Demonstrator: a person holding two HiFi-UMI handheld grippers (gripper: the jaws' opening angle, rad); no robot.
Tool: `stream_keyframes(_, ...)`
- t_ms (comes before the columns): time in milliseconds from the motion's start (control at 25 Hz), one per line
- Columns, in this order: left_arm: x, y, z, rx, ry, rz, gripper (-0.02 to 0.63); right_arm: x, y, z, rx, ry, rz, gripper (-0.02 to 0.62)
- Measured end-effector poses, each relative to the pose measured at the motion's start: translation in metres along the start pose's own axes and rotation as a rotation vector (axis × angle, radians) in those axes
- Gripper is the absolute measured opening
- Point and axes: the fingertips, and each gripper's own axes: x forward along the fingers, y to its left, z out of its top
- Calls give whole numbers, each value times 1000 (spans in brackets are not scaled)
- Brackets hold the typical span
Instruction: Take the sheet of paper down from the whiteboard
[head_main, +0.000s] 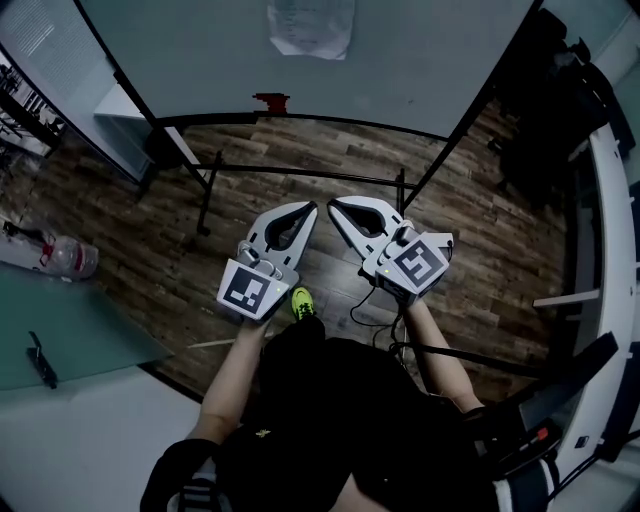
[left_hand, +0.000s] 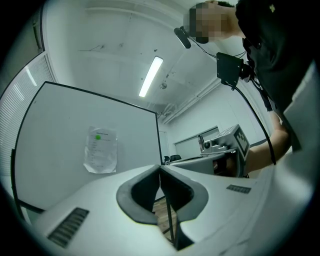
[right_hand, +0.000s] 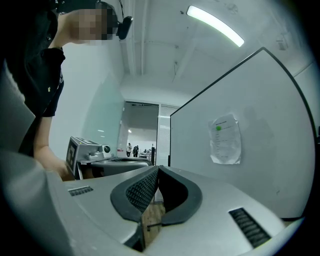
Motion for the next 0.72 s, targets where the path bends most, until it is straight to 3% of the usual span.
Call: stream_keyframes(720, 42, 99, -12, -2, 6, -52, 14, 91, -71, 5, -41, 11, -78, 9)
